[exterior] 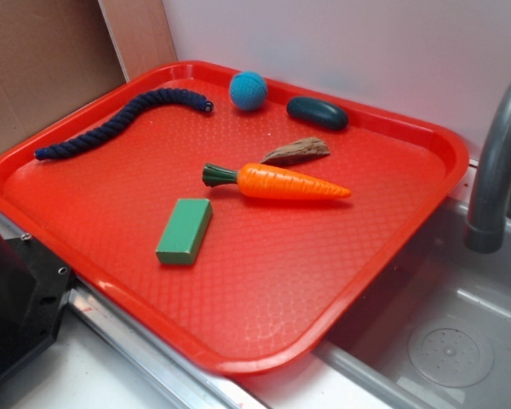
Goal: Grab the blue rope.
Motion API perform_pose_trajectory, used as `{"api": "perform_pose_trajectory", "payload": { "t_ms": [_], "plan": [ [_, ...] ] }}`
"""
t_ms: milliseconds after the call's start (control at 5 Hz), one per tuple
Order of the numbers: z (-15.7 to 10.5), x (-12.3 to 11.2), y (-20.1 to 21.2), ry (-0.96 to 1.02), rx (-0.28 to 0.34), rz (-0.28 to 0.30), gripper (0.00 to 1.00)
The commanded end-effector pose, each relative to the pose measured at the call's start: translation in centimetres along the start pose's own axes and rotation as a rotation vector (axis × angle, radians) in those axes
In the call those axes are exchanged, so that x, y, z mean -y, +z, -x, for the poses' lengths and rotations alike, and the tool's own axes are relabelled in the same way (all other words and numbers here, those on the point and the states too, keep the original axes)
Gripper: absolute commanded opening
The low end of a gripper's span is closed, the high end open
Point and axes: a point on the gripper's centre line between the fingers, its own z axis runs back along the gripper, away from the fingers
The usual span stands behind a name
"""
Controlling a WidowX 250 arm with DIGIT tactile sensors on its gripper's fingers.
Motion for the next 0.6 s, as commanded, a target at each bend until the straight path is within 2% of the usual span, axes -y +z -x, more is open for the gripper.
{"api": "perform_pose_trajectory", "payload": {
  "t_ms": [0, 200, 400],
  "plan": [
    [0.0, 0.0, 0.0, 0.000, 0.000, 0.000, 1.00],
    [-1.3, -5.1, -4.6, -0.015, -0.060, -0.033, 1.00],
    [-2.0, -9.6, -8.0, -0.038, -0.101, -0.030, 1.00]
  ]
}}
